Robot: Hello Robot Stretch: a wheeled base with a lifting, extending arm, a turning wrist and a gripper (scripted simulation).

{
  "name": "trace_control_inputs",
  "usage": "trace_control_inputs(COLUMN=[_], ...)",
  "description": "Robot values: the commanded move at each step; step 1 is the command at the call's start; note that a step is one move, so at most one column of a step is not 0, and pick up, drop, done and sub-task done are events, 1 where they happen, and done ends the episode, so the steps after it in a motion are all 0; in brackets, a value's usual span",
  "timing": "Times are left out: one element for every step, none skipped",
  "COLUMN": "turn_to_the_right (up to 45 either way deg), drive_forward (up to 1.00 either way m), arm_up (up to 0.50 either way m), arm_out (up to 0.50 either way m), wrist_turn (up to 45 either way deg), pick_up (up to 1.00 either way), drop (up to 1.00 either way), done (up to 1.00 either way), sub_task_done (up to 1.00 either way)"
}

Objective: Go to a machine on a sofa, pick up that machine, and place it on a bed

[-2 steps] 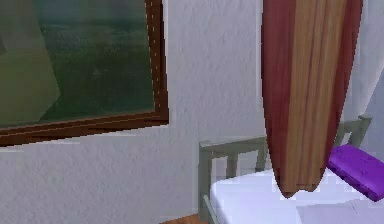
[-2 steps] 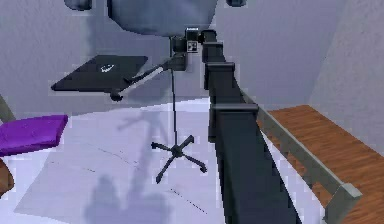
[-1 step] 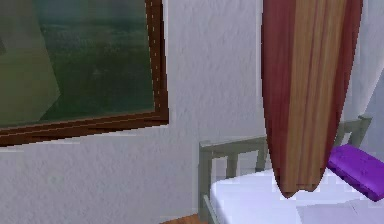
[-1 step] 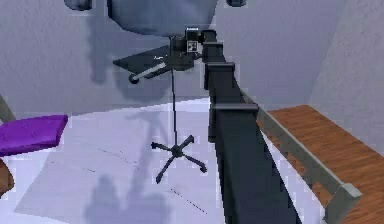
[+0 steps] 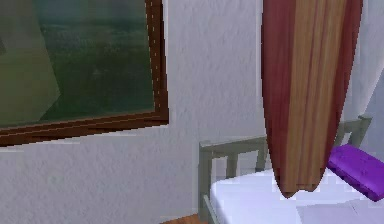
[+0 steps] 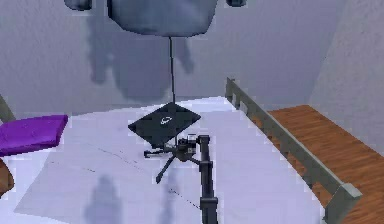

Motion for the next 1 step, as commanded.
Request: trace_control_inputs(turn_to_the_right=[0.0], drive_forward=[0.00], arm_up=[-0.32], arm_out=[0.00], wrist_turn=[0.0], pick_up=[0.00], drop=[0.00], done=[0.00], sub_task_done=[0.00])
